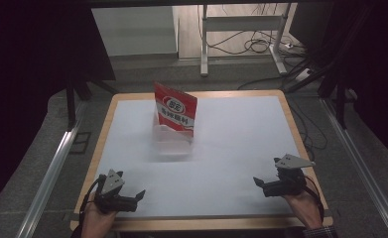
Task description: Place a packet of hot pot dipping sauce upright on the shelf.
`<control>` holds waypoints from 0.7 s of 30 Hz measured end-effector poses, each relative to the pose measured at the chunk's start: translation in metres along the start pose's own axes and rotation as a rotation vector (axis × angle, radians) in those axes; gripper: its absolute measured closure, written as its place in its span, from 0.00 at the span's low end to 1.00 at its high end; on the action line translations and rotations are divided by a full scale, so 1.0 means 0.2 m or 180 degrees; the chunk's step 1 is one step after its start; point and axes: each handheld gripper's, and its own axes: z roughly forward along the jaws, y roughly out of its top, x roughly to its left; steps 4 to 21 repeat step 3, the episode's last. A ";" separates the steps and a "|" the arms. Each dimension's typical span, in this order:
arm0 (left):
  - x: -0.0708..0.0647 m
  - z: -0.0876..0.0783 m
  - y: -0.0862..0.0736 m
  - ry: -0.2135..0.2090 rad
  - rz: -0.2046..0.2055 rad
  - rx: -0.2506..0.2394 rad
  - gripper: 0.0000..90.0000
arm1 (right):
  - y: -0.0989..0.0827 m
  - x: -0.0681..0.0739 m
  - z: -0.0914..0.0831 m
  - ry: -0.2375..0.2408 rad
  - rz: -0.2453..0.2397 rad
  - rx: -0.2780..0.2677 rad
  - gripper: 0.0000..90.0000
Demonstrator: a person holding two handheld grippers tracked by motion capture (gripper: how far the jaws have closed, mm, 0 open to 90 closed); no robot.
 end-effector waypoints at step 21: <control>0.00 0.00 0.00 0.0002 -0.0004 -0.0005 0.00 | -0.01 0.00 0.00 -0.0018 0.0007 0.0013 0.00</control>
